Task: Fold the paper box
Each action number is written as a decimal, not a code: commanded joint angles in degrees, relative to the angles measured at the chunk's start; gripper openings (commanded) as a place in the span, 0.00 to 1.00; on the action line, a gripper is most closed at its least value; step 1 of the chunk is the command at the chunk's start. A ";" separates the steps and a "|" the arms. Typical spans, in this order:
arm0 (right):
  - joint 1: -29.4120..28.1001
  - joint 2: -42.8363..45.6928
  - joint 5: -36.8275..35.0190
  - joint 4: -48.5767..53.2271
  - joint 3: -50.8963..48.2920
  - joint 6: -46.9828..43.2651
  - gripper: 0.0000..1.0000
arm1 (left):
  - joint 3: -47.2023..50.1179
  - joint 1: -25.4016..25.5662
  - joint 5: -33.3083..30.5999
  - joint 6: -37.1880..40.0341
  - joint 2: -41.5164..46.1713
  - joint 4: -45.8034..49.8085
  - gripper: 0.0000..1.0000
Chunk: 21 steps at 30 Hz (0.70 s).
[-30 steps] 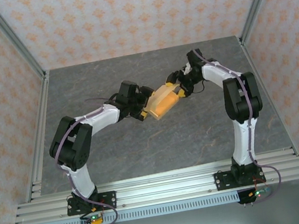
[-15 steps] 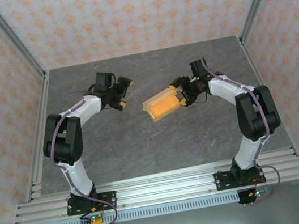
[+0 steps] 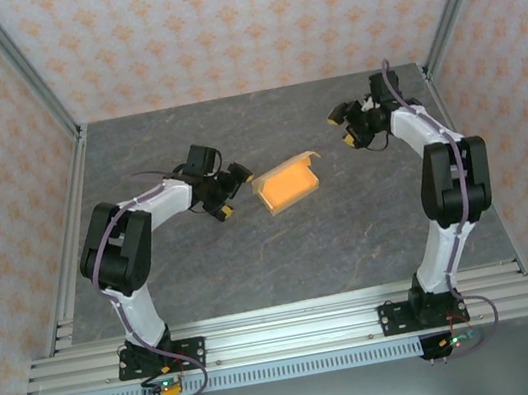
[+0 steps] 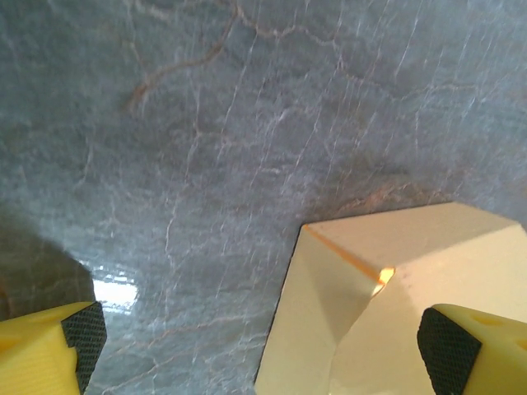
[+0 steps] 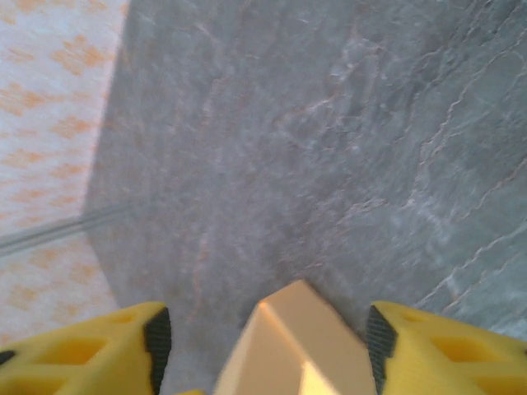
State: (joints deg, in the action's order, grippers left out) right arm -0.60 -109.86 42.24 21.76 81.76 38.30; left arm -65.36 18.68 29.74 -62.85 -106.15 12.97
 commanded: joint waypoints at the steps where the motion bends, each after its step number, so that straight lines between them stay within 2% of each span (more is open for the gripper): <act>1: -1.07 -3.50 3.32 3.40 -2.08 -0.78 0.47 | 0.83 -0.45 -1.31 1.48 3.80 1.87 1.00; 3: -2.10 -4.33 5.47 3.29 -3.51 -0.62 0.42 | 1.49 -0.49 -0.25 -0.34 3.77 0.99 1.00; 7: -5.97 -5.16 8.88 2.80 -4.81 -0.36 0.27 | 1.73 -0.52 4.53 -4.76 2.18 -1.43 1.00; 10: -8.16 -5.17 9.76 1.33 -5.91 2.45 0.23 | 1.18 -1.11 4.78 -4.41 2.13 0.37 0.99; 16: -13.20 -3.48 13.72 -12.20 -11.46 15.29 0.17 | 0.67 -7.37 3.00 -1.35 3.88 5.23 0.99; 18: -13.66 -1.63 13.66 -18.04 -14.63 20.22 0.16 | 0.34 -8.38 2.14 -0.12 4.86 6.57 0.99; 21: -12.48 1.54 12.29 -20.99 -17.73 22.99 0.16 | 0.18 -9.15 0.50 0.41 6.14 7.42 0.99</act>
State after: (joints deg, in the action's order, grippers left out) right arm -14.46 -113.51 54.46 8.25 65.47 54.70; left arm -64.45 9.39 32.29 -64.38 -103.44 17.28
